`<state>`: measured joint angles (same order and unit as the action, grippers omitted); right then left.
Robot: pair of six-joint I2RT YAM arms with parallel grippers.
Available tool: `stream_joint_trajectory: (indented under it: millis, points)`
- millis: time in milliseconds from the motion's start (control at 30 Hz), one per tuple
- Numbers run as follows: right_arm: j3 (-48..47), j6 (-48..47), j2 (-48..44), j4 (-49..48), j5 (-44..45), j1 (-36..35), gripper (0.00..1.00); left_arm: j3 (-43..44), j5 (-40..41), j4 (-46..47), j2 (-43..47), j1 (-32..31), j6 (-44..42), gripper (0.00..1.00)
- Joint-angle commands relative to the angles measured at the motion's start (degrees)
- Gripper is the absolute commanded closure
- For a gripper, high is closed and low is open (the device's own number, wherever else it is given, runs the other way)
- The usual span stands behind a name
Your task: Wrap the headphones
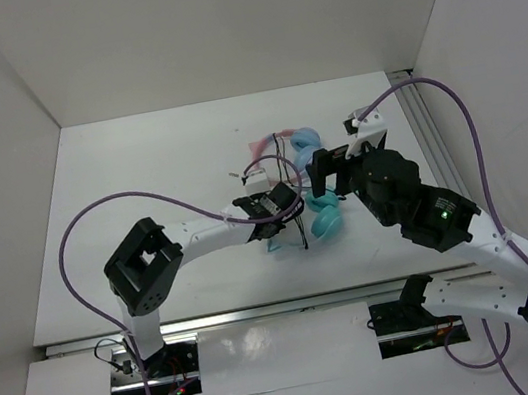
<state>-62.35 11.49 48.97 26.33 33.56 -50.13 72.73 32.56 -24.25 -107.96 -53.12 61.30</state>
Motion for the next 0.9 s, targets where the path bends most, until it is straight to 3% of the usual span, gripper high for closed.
stream_joint_trajectory:
  millis: [0, 100, 233, 400, 500, 567, 767, 867]
  points:
    - [-0.1, 0.0, -0.2, -1.5, -1.3, -0.4, 0.00, 2.8, 1.8, -1.4, 1.6, 0.7, -1.4, 1.00]
    - [-0.1, 0.0, -0.2, -1.5, -1.3, -0.4, 0.00, 3.6, 1.2, -3.2, -0.1, 0.7, -1.4, 0.92]
    - [-0.1, 0.0, 0.3, -1.5, -1.9, -0.4, 0.00, 2.4, 1.2, -3.8, -0.1, 0.7, -0.2, 0.68]
    - [-0.7, 0.0, 0.9, -2.1, -3.2, -0.4, 0.00, 0.1, -0.1, 0.1, 4.1, 0.7, -3.0, 0.46]
    - [-0.7, 0.0, 1.4, -2.1, -3.8, -0.4, 0.00, -1.4, -0.9, 1.8, 7.0, 0.7, -4.2, 0.27]
    - [-0.7, 0.0, 2.0, -2.1, -4.3, -0.4, 0.00, -4.2, -0.9, 4.0, 11.4, 0.7, -5.0, 0.01]
    - [-3.7, 0.6, 1.3, 2.6, -3.7, -0.4, 0.00, -6.8, -0.4, 3.5, 25.8, 0.2, -9.7, 0.01]
    - [-7.7, 2.2, 0.5, 9.0, -3.1, -0.4, 0.00, -5.5, 3.1, -4.9, 36.0, -0.4, -12.1, 0.01]
